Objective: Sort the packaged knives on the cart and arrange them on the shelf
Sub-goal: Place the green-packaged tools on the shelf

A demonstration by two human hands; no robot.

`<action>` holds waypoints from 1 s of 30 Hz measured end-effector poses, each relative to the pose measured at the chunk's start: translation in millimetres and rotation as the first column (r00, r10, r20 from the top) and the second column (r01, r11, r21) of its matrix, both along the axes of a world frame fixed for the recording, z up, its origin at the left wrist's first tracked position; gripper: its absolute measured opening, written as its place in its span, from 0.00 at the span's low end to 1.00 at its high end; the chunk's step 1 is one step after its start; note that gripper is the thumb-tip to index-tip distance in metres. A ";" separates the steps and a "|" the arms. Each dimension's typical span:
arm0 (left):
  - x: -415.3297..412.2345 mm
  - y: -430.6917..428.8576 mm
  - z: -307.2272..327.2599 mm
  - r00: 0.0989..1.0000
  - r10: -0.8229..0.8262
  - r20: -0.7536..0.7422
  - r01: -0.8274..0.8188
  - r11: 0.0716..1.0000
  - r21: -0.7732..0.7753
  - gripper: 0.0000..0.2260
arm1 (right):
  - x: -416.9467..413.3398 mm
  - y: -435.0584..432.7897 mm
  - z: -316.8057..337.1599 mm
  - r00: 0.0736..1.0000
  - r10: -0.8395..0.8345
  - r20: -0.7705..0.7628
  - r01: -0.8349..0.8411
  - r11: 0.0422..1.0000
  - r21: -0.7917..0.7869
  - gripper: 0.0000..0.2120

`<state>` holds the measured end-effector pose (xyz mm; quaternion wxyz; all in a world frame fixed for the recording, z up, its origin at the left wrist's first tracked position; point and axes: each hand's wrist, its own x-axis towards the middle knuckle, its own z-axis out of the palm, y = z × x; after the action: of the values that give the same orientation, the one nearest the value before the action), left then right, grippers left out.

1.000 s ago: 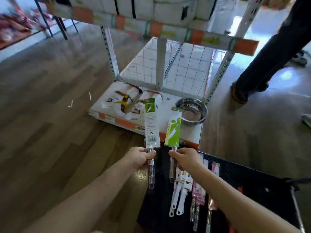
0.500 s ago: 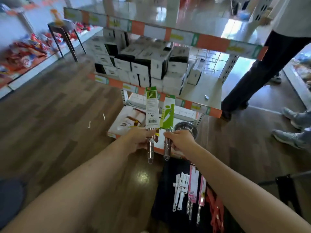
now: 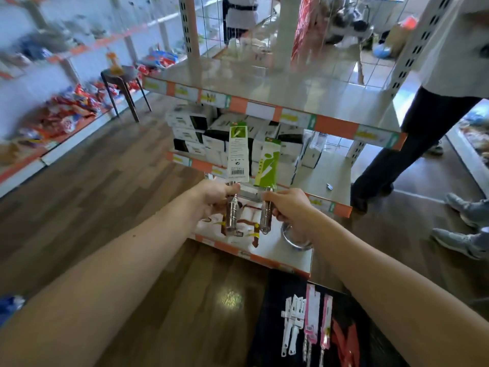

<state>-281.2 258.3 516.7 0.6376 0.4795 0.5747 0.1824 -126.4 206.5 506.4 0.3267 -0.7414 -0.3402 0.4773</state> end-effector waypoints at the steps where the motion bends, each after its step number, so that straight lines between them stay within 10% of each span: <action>1: 0.5 2.5 5.2 1.000 -0.009 -0.024 0.010 1.000 0.022 0.10 | 0.5 2.6 3.0 1.000 0.013 0.005 -0.013 1.000 0.013 0.10; 30: 17.9 201.0 59.5 0.993 0.107 0.039 -0.110 0.990 0.086 0.07 | 17.6 199.2 52.0 0.999 -0.040 0.000 0.039 0.977 0.211 0.13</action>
<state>-263.3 459.3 576.2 0.6146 0.4720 0.5804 0.2503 -108.8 405.7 558.4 0.4123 -0.7102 -0.3749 0.4301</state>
